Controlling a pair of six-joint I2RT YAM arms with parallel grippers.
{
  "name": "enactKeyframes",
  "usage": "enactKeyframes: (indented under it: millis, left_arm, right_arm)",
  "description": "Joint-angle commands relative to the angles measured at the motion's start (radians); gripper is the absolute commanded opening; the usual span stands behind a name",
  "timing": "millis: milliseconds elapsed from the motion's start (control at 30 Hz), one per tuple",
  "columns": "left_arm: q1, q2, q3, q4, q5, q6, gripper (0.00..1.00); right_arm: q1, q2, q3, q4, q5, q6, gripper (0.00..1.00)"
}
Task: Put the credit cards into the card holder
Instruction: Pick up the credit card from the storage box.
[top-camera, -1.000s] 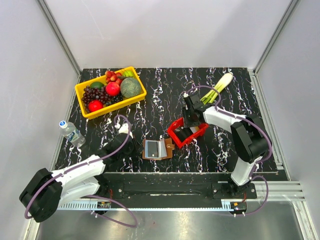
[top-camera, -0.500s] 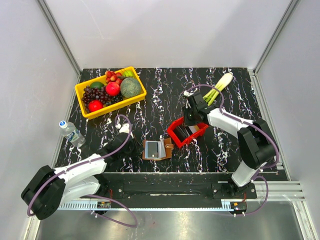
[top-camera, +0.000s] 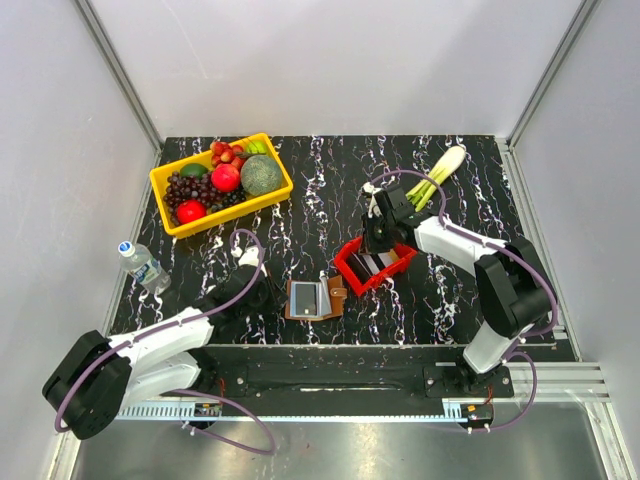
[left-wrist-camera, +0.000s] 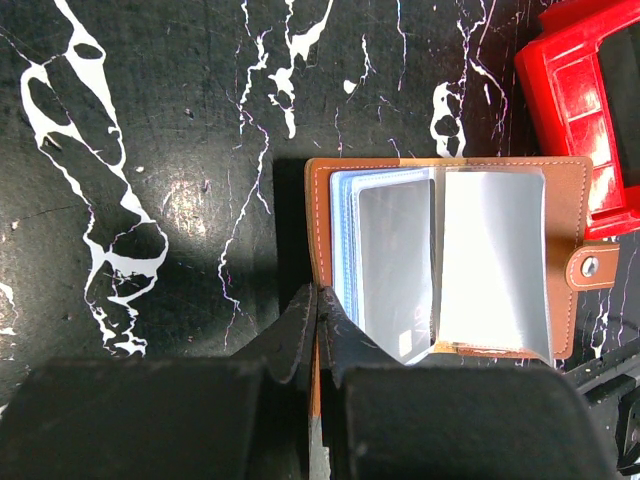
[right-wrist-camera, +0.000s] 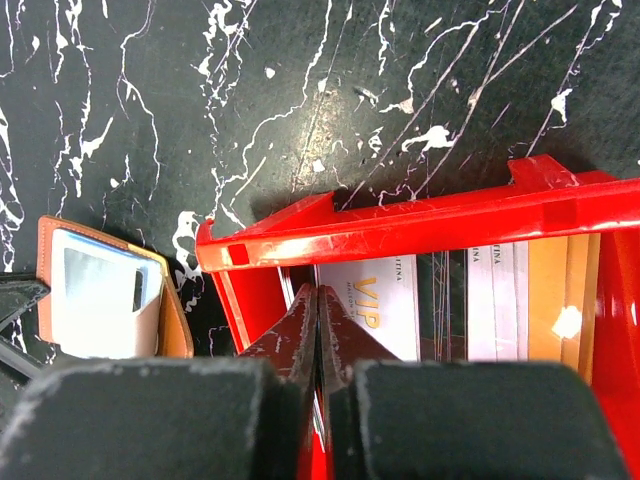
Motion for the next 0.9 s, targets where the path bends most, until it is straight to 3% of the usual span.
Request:
enactKeyframes:
  millis: [0, 167, 233, 600, 867]
  left_arm:
    - [0.006, -0.002, 0.027, 0.047, 0.016, 0.013, 0.00]
    - [0.009, -0.004, 0.026, 0.044, 0.016, 0.013, 0.00]
    - [0.012, -0.002, 0.026, 0.044, 0.016, 0.013, 0.00]
    - [0.015, 0.002, 0.027, 0.050, 0.022, 0.016, 0.00]
    - [0.015, 0.004, 0.024, 0.059, 0.031, 0.015, 0.00]
  right_arm:
    - [0.002, 0.018, 0.020, -0.023, -0.018, -0.026, 0.06]
    - [0.003, 0.034, 0.029, -0.038, -0.014, -0.035, 0.08]
    - [0.008, 0.029, 0.032, -0.040, -0.001, -0.037, 0.04]
    - [0.049, -0.229, 0.015, -0.012, 0.304, -0.081, 0.00]
    - [0.173, -0.144, 0.038, -0.054, 0.489, -0.107, 0.00]
